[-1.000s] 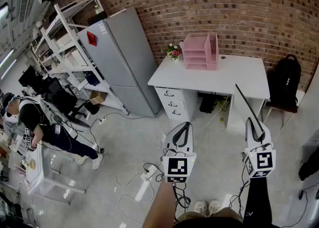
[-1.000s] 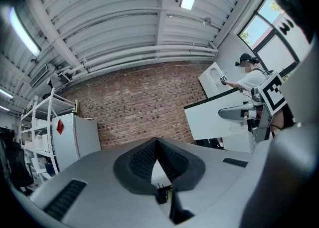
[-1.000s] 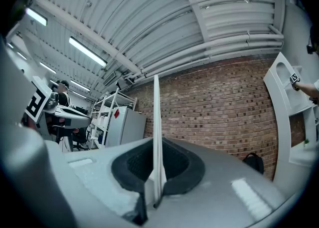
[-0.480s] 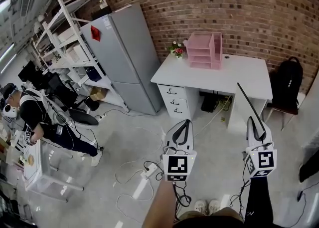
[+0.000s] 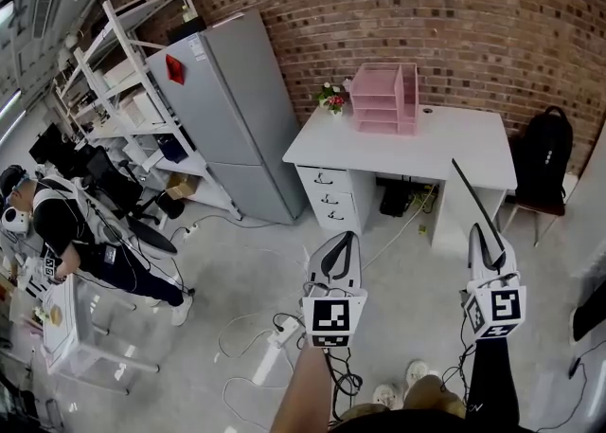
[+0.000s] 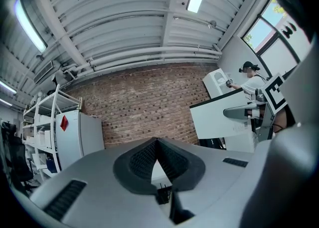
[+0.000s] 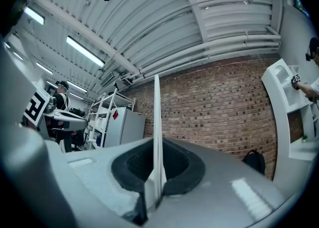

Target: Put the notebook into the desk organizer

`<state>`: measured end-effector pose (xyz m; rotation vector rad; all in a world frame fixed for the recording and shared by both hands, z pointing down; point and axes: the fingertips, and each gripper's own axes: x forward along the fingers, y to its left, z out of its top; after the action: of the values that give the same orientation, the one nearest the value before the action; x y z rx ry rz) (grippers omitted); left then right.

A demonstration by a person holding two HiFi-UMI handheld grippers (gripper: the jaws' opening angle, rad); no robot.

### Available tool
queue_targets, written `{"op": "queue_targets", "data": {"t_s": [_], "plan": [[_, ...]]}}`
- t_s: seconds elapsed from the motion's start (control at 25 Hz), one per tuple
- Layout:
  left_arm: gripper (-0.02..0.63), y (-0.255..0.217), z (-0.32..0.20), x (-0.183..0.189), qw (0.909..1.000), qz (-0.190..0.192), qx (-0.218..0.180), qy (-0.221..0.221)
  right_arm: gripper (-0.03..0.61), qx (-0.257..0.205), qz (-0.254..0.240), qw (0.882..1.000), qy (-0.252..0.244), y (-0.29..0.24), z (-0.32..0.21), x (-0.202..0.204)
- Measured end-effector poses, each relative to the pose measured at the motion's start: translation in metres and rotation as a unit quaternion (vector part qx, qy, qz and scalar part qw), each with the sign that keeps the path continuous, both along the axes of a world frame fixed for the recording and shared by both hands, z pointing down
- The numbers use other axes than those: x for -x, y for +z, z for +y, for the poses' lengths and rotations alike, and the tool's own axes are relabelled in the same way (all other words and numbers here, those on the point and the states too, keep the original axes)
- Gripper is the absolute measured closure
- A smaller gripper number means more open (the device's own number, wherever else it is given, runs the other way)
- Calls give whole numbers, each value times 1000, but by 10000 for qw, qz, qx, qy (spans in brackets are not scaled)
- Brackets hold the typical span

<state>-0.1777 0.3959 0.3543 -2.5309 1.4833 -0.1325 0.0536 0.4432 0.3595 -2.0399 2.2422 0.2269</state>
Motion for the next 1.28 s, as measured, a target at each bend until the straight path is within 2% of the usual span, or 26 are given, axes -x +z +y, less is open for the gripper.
{"op": "queue_targets", "data": {"t_s": [0.28,0.56,0.92,1.28], "plan": [[606,-4,-28,-8,9999,126,-18,110,570,-23,-106,9999,84,-1,-26,-5],[606,-7,-66,-17,9999,78,-32,99,569,-96,-239,9997,5,-2,-69,-12],[606,-9,-144,-28,9999,137,-52,-83,569,-200,-285,9993,-148,-8,-150,-27],[606,-12,-226,-66,9996,195,-90,-181,569,-277,-164,9987,-392,-16,-239,-59]]}}
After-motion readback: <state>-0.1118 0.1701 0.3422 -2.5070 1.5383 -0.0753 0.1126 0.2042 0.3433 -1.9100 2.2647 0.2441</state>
